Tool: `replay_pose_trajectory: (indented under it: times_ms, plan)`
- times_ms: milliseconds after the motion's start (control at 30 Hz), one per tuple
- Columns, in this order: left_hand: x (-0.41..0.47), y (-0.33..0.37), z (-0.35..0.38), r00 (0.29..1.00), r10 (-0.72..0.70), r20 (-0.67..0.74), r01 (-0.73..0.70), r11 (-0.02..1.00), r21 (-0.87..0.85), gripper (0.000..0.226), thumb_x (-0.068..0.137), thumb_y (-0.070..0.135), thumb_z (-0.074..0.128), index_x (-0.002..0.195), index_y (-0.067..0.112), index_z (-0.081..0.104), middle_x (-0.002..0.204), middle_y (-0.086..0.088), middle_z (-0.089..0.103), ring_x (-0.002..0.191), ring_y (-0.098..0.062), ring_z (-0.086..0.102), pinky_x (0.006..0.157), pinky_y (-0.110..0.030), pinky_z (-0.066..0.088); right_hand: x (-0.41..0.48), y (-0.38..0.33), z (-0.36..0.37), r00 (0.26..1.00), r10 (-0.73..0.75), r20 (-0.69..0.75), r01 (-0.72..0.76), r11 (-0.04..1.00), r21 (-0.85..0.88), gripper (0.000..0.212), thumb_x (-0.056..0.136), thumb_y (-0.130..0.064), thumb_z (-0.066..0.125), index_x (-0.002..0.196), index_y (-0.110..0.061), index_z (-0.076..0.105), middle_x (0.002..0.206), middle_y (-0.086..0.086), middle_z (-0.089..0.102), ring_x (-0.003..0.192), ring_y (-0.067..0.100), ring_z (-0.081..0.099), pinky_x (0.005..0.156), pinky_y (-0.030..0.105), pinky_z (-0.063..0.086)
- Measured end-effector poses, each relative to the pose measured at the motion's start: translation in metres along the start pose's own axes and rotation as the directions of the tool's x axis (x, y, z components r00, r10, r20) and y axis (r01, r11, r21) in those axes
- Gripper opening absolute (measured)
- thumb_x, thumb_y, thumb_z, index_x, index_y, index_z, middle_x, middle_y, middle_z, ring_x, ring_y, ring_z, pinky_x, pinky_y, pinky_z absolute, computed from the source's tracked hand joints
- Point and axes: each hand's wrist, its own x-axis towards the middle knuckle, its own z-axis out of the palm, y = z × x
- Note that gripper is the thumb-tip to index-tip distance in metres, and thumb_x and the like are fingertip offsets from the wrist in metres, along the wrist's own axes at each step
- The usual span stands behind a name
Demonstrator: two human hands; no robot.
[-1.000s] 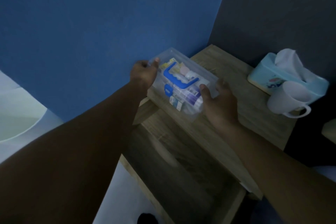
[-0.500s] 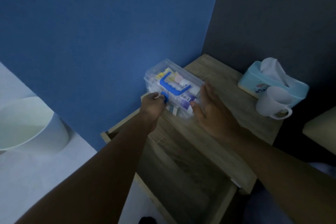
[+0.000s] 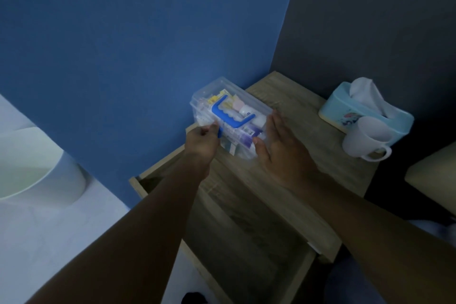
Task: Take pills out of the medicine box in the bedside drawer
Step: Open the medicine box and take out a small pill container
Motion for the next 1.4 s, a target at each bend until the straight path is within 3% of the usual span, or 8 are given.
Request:
replay_pose_trajectory:
  times_ms: [67, 233, 433, 600, 800, 1033, 1200, 1400]
  plan:
    - [-0.003, -0.004, -0.002, 0.996, 0.085, -0.036, -0.081, 0.992, 0.096, 0.018, 0.092, 0.040, 0.055, 0.088, 0.027, 0.068, 0.095, 0.001, 0.071, 0.087, -0.017, 0.068, 0.076, -0.036, 0.059, 0.000, 0.000, 0.001, 1.000, 0.005, -0.007, -0.005, 1.000, 0.003, 0.072, 0.102, -0.051, 0.029, 0.155, -0.004, 0.019, 0.164, 0.016, 0.019, 0.152, 0.027, 0.023, 0.114, 0.040, 0.041]
    - [-0.007, -0.022, -0.013, 0.932, 0.360, -0.027, -0.325, 0.870, 0.371, 0.033, 0.096, 0.029, 0.054, 0.126, 0.020, 0.065, 0.118, 0.000, 0.070, 0.097, -0.002, 0.060, 0.071, -0.003, 0.041, 0.000, 0.000, 0.000, 1.000, -0.011, 0.007, 0.010, 1.000, 0.007, 0.075, 0.100, -0.055, 0.026, 0.156, -0.006, 0.016, 0.166, 0.014, 0.015, 0.154, 0.025, 0.016, 0.116, 0.041, 0.036]
    - [-0.001, -0.025, -0.023, 0.890, 0.386, 0.243, -0.450, 0.653, 0.609, 0.046, 0.102, 0.033, 0.038, 0.145, 0.021, 0.042, 0.131, -0.012, 0.060, 0.108, -0.018, 0.057, 0.085, -0.024, 0.042, -0.002, -0.001, -0.001, 1.000, -0.012, 0.025, 0.011, 1.000, 0.007, 0.098, 0.089, -0.068, 0.047, 0.157, -0.007, 0.011, 0.166, 0.014, 0.012, 0.154, 0.027, 0.013, 0.117, 0.045, 0.036]
    - [-0.011, -0.022, -0.034, 0.873, 0.304, 0.381, -0.485, 0.613, 0.623, 0.055, 0.101, 0.029, 0.036, 0.153, 0.024, 0.020, 0.130, -0.014, 0.057, 0.105, -0.022, 0.058, 0.087, -0.035, 0.048, -0.001, -0.007, -0.005, 0.999, 0.025, 0.023, -0.025, 1.000, -0.004, 0.101, 0.086, -0.065, 0.056, 0.157, -0.008, 0.011, 0.165, 0.015, 0.015, 0.152, 0.029, 0.019, 0.114, 0.048, 0.040]
    - [-0.021, -0.017, -0.042, 0.884, 0.255, 0.392, -0.464, 0.590, 0.661, 0.066, 0.097, 0.021, 0.045, 0.155, 0.017, 0.014, 0.144, -0.014, 0.048, 0.128, -0.029, 0.050, 0.106, -0.048, 0.043, 0.006, -0.009, -0.018, 0.996, 0.038, 0.082, -0.037, 0.999, -0.010, 0.093, 0.083, -0.063, 0.062, 0.155, -0.019, 0.021, 0.163, 0.013, 0.022, 0.150, 0.029, 0.025, 0.111, 0.049, 0.040]
    - [-0.022, 0.003, -0.040, 0.825, 0.349, 0.444, -0.563, 0.452, 0.691, 0.073, 0.094, 0.003, 0.043, 0.154, 0.005, 0.002, 0.164, -0.011, 0.003, 0.151, -0.022, 0.003, 0.120, -0.027, 0.007, 0.011, -0.002, -0.043, 0.970, -0.122, -0.210, 0.139, 0.988, 0.068, 0.057, 0.083, -0.048, 0.069, 0.132, -0.023, 0.055, 0.117, 0.005, 0.069, 0.101, 0.022, 0.068, 0.076, 0.032, 0.057]
    - [-0.019, 0.018, -0.026, 0.715, 0.449, 0.535, -0.677, 0.255, 0.691, 0.081, 0.089, 0.003, 0.050, 0.153, 0.004, 0.001, 0.163, -0.012, -0.006, 0.151, -0.025, -0.006, 0.122, -0.037, 0.008, 0.031, 0.008, -0.060, 0.885, -0.193, -0.423, 0.249, 0.965, 0.080, 0.035, 0.092, -0.017, 0.060, 0.124, -0.003, 0.066, 0.116, 0.016, 0.071, 0.105, 0.032, 0.068, 0.088, 0.045, 0.056]
    - [-0.010, 0.012, -0.020, 0.744, 0.278, 0.608, -0.643, 0.050, 0.764, 0.093, 0.085, 0.008, 0.054, 0.153, 0.008, -0.009, 0.163, -0.011, -0.016, 0.150, -0.026, -0.013, 0.123, -0.037, 0.002, 0.054, 0.027, -0.074, 0.790, -0.312, -0.527, 0.328, 0.942, -0.067, 0.028, 0.097, -0.007, 0.049, 0.109, 0.008, 0.070, 0.105, 0.023, 0.072, 0.098, 0.033, 0.071, 0.093, 0.024, 0.048]
